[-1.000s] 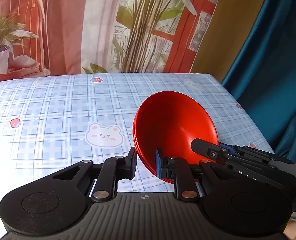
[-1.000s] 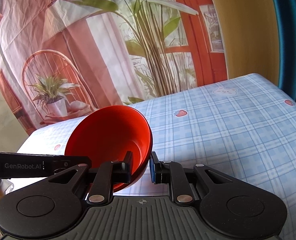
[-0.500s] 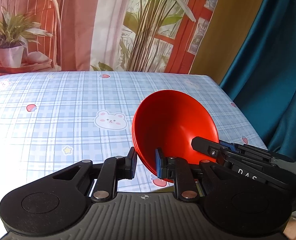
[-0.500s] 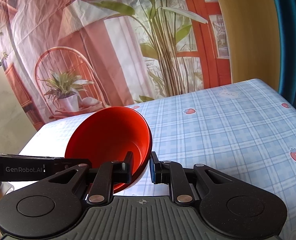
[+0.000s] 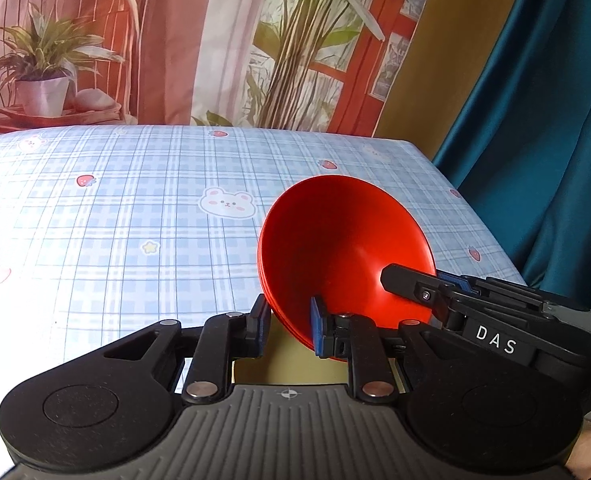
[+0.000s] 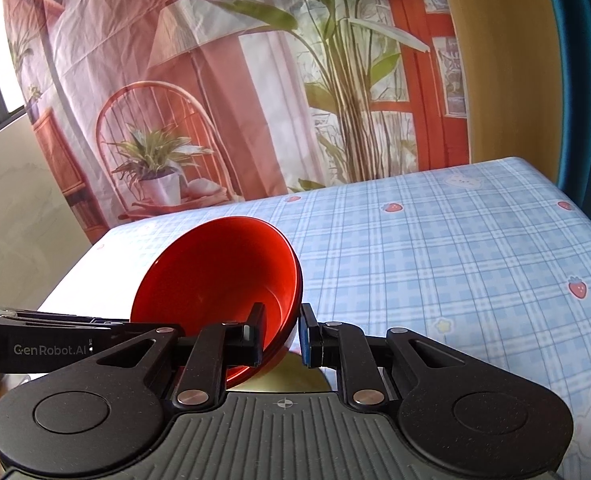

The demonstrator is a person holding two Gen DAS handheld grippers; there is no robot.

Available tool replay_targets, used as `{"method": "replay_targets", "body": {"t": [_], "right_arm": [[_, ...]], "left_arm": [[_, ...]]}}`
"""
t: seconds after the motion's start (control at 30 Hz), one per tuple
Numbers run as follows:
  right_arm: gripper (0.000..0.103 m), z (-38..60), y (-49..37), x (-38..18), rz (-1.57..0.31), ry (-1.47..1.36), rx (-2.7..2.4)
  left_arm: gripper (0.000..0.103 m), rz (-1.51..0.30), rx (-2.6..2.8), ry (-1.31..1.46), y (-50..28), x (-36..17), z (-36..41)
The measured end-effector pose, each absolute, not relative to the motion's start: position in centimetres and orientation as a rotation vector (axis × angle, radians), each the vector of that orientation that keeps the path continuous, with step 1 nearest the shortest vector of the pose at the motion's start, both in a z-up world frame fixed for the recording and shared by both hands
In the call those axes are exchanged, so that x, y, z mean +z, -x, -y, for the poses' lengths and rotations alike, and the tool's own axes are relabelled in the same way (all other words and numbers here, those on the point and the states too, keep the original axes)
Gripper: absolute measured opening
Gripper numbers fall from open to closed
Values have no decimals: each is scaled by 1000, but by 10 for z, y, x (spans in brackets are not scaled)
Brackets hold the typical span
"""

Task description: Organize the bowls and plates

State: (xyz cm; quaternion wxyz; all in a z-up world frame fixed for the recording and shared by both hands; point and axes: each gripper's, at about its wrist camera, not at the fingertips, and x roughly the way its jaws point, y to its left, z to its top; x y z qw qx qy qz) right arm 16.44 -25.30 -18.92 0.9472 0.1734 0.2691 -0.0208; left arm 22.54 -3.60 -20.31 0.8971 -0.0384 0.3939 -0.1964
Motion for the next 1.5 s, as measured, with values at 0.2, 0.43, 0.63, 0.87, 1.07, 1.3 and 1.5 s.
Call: {"method": "replay_targets", "body": {"t": [0.2,0.43,0.63,0.87,1.07,1.3,1.5], "right_arm": [[17,243,-147,-189,-576,-342,-27],[17,237,-125,-195,-621,-343,-14],[17,230,-114,-203,-656,-340,-2],[18,224,-110,-214,-707,-367,10],[22,221,-112,-217,-716,-367,15],[23,221,-113,-217,-717,-368,19],[23,219,-114,-217,-717,-362,15]], "left_arm": [[22,-836,-408,90,-208,-205,33],[23,-873,-426,97,-189,-211,33],[23,-895,-420,98,-177,-216,32],[23,-915,-395,128,-167,-224,28],[28,-894,-398,151,-160,-226,25],[43,-857,-379,127,-155,-222,26],[52,-816,-354,122,-150,-213,22]]}}
